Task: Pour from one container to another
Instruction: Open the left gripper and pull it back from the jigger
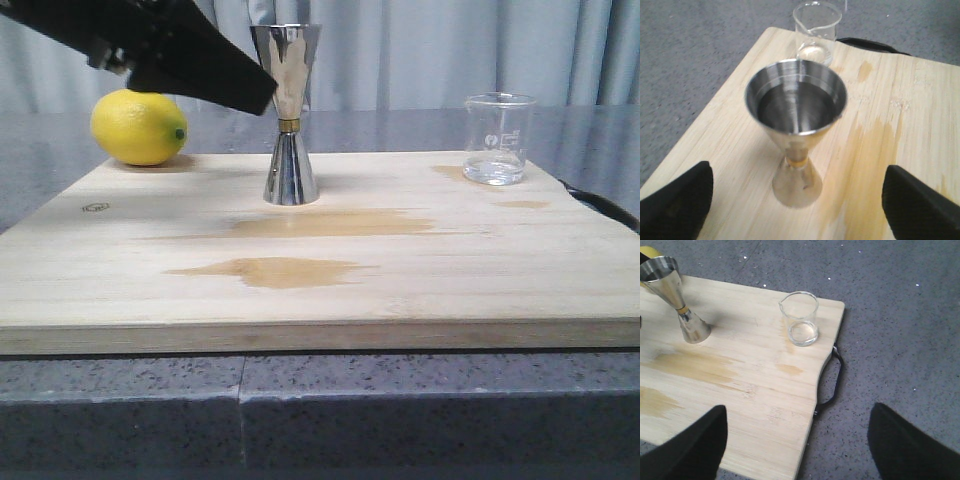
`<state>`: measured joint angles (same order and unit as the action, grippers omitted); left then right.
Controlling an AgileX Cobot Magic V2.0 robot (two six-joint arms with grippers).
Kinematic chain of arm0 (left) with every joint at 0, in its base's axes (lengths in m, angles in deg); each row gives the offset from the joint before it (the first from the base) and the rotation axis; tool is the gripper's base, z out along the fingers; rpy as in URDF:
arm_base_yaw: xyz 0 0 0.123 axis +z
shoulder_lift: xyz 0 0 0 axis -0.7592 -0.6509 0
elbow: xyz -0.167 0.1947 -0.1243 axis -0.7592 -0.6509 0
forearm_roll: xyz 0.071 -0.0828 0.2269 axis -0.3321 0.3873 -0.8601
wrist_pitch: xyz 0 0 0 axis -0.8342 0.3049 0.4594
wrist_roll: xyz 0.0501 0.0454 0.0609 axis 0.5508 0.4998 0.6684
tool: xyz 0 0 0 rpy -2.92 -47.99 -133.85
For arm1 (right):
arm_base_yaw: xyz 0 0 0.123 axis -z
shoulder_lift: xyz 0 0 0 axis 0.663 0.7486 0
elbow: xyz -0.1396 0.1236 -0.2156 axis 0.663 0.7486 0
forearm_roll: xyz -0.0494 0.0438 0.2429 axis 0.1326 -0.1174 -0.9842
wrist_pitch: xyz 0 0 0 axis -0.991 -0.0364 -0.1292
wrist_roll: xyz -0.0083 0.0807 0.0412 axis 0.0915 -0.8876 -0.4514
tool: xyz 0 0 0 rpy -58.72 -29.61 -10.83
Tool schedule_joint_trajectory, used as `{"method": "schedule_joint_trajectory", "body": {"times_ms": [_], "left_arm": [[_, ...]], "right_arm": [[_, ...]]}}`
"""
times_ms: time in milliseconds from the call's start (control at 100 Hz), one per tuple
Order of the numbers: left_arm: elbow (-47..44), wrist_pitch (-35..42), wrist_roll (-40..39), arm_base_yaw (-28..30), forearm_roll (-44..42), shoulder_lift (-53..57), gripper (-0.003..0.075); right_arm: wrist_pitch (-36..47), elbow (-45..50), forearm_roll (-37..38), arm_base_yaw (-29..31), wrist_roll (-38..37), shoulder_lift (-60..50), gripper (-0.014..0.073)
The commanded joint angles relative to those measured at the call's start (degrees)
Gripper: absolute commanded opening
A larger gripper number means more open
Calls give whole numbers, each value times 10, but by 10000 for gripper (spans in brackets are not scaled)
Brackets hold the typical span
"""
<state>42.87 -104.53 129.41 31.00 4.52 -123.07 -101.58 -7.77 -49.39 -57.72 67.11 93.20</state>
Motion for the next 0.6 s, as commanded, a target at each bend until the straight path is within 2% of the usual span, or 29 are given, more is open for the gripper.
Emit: {"method": "schedule_joint_trajectory", "body": {"times_ms": [0, 150, 300, 360, 520, 590], "left_arm": [[18, 16, -129, 0, -74, 79, 629], [18, 22, -312, 0, -248, 173, 629], [18, 18, -542, 0, -423, 264, 629], [18, 10, -610, 0, -484, 286, 629], [18, -56, -825, 0, -648, 339, 629], [15, -89, -878, 0, -696, 351, 629]], "right_arm": [[43, -13, 6, 4, 5, 0, 501], [43, -13, 6, 4, 5, 0, 501], [43, -13, 6, 4, 4, 0, 501], [43, -13, 6, 4, 4, 0, 501], [45, -13, 6, 4, 0, 0, 501], [46, -13, 6, 4, -1, 0, 501]]}}
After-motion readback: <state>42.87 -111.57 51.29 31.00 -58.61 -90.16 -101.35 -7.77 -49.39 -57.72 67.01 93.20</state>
